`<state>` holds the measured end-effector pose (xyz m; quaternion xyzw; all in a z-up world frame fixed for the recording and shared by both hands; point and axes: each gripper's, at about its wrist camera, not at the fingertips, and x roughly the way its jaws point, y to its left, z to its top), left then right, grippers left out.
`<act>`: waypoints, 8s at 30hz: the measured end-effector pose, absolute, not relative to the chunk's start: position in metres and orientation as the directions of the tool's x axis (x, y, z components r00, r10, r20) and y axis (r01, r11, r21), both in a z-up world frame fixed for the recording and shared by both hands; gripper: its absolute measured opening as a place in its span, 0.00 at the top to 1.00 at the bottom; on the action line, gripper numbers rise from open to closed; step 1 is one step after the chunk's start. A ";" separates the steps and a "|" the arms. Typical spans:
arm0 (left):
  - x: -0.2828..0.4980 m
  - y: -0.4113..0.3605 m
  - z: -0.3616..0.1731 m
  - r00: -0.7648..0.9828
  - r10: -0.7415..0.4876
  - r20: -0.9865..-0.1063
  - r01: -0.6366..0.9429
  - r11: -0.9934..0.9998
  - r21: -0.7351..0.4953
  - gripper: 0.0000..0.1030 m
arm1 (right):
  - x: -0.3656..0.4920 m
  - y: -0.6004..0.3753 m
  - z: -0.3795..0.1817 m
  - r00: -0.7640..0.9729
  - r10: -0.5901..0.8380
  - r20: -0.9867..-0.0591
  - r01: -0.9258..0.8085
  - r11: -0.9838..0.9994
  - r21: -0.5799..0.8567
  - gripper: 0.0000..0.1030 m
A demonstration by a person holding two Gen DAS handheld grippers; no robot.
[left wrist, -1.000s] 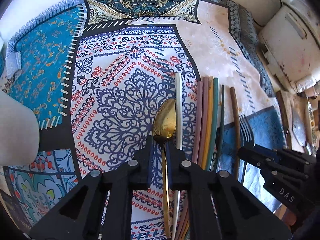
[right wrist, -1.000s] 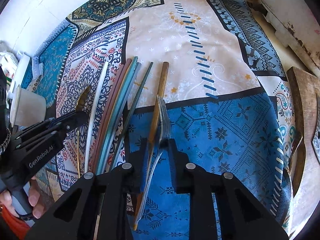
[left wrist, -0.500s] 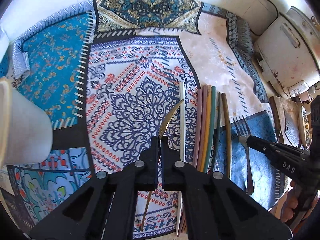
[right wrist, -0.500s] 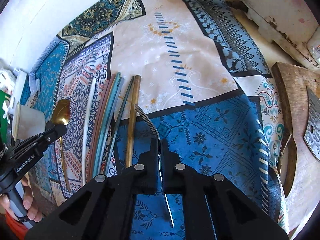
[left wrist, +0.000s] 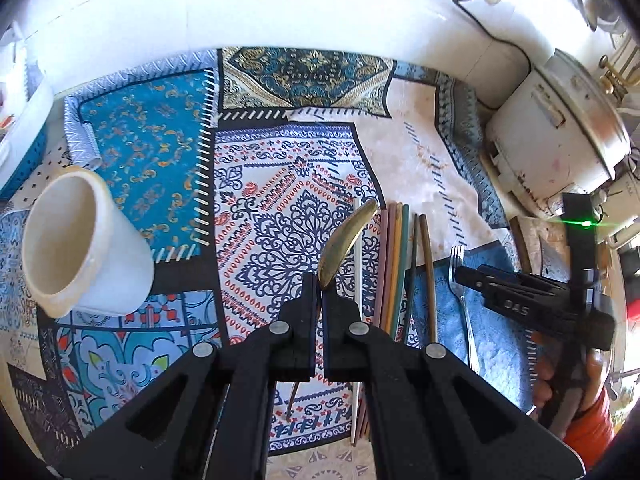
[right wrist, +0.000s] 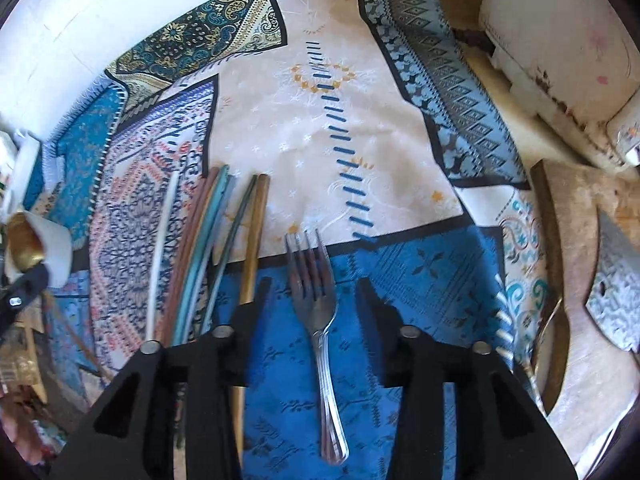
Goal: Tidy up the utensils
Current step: 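Close the right tool on the silver fork, then lift the spoon with the left tool while the right tool carries the fork toward the white cup, then open the right tool over the cup while the left tool drops the spoon in, then move both tools back over the row of chopsticks, then grasp the wooden chopstick with the right tool while the left tool grasps the white chopstick, then lift both chopsticks upright and carry them toward the white cup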
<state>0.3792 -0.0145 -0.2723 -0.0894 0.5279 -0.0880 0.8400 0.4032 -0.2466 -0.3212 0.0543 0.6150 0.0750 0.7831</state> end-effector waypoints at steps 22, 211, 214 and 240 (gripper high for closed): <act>0.358 0.021 -0.233 0.533 -0.210 -0.820 -0.014 0.966 -0.257 1.00 | 0.423 -0.218 -0.313 0.348 0.065 -0.935 0.003 0.998 0.071 0.80; 0.457 -0.087 -0.346 0.182 -0.274 -0.944 0.146 0.957 -0.250 0.96 | 0.418 -0.213 -0.310 0.219 0.370 -0.903 -0.224 0.920 0.323 0.94; 0.449 -0.084 -0.337 0.204 -0.277 -0.939 0.152 0.957 -0.249 0.96 | 0.415 -0.218 -0.299 0.244 0.370 -0.896 -0.224 0.921 0.319 0.94; 0.372 -0.052 -0.203 0.505 -0.319 -0.802 0.242 0.944 -0.223 0.96 | 0.384 -0.209 -0.208 0.450 0.372 -0.812 -0.220 0.927 0.303 0.94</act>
